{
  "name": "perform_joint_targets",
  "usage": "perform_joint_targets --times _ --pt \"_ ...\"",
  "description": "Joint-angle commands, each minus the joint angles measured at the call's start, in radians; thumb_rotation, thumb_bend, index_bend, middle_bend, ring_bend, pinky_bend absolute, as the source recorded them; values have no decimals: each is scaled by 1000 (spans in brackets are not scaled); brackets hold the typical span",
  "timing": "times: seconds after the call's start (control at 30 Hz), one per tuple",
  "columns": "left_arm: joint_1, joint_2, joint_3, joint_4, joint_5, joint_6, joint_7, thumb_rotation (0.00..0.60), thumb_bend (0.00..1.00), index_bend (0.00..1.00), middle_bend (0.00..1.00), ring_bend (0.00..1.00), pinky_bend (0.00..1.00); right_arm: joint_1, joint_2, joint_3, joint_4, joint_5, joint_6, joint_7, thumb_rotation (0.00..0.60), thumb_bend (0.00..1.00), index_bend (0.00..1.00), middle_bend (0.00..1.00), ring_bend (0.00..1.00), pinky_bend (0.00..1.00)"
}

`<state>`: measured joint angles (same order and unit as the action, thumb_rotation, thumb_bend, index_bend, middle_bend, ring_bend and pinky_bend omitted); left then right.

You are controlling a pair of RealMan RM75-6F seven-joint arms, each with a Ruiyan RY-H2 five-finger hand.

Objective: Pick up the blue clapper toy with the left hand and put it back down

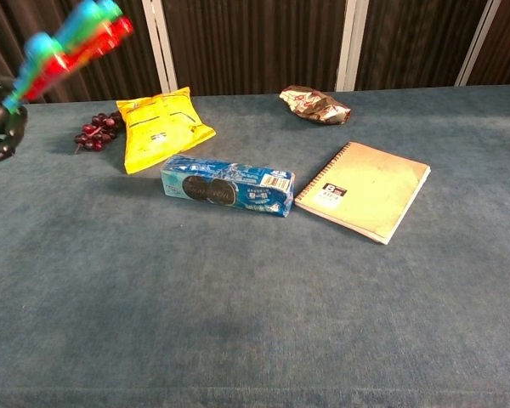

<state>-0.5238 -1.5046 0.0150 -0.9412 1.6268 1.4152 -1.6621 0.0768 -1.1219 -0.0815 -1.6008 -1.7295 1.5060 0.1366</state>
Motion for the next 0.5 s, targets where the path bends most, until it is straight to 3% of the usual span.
perform_joint_targets --times 0.03,0.1,0.17,0.3,0.37,0.5 --pt "23 136 -93 -163 -111 12 -752 600 630 855 821 657 984 -1 1 1 -1 -1 4 1 600 210 0 0 0 0" --pt "23 131 -85 -157 -90 12 -713 600 628 854 822 655 981 -2 1 -3 -2 -6 4 -1 600 210 0 0 0 0" --pt "20 111 -73 -128 -69 9 -580 600 618 860 827 658 985 -2 1 -3 -3 -8 6 1 600 210 0 0 0 0" --pt "14 31 -22 -19 18 31 -101 600 598 877 853 680 999 -4 5 -2 -2 -9 12 6 600 210 0 0 0 0" --pt "5 6 8 26 60 17 70 600 596 879 855 684 999 -3 5 -1 -2 -8 10 7 600 210 0 0 0 0" --pt "-3 -75 50 170 123 -24 605 600 600 879 856 684 998 -2 7 -5 -3 -12 7 11 600 209 0 0 0 0"
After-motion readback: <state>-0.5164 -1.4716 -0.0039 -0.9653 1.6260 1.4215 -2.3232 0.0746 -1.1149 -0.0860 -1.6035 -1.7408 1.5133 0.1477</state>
